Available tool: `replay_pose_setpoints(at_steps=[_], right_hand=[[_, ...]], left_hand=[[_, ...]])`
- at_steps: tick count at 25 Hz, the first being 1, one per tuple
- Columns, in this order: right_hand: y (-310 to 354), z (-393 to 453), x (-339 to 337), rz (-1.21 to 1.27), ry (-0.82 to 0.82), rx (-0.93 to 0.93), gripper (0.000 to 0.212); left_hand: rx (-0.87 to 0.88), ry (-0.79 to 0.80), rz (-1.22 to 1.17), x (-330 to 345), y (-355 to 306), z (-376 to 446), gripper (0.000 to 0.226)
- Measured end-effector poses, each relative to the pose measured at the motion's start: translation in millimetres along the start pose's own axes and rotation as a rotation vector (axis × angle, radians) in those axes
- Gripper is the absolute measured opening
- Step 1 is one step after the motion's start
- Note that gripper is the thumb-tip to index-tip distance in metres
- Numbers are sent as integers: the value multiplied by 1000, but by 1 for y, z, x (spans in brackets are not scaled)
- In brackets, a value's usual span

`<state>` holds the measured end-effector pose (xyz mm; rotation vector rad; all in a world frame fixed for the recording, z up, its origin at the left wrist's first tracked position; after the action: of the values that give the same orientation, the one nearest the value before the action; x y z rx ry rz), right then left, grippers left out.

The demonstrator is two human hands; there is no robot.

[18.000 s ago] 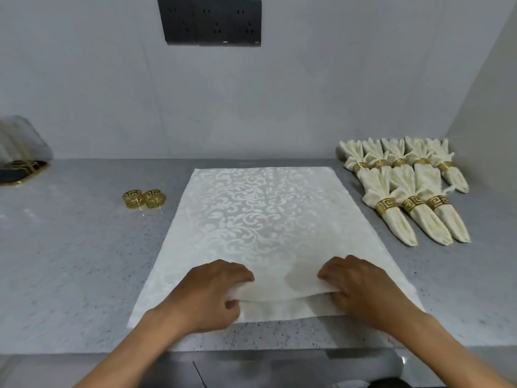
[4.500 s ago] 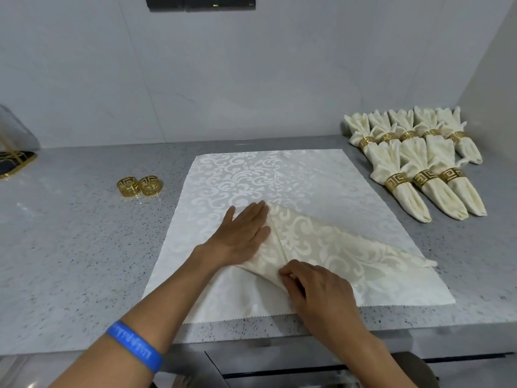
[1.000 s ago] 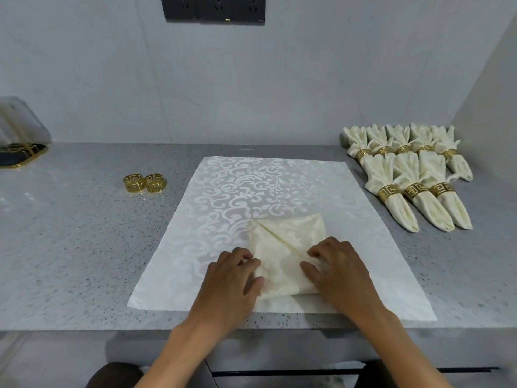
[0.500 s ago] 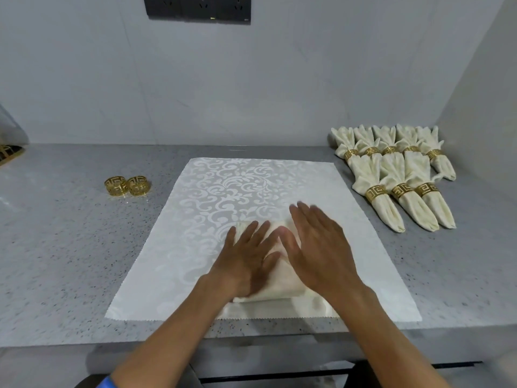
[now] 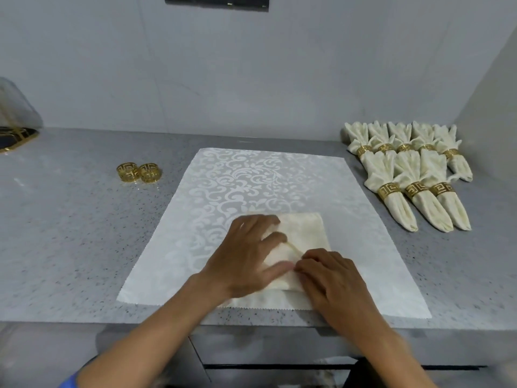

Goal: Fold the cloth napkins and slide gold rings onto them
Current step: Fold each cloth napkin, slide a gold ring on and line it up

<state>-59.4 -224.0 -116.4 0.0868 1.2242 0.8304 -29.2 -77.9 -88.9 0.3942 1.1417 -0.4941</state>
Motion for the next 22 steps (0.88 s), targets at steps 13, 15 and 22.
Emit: replay_pose_setpoints(at_steps=[13,15,22], right_hand=[[-7,-1,-10,141,-81,73,39],[-6,3,-12,118,-56,68,49],[-13,6,-16,123,-62,155,12]], left_hand=[[-353,191,-532,6,43,-17,23],[-400,189,-470,15,47,-9,38],[-496,65,-390,22,51,-4,11]])
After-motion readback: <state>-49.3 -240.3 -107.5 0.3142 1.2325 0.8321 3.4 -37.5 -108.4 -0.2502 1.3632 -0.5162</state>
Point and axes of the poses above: each hand's wrist, its own z-axis towards the middle knuckle, its own x-axis out of the palm, y = z × x, the point moved 8 cm from there along z, towards the middle knuckle, and after that the axes turned 14 degrees about z, right-handed, at the moved point
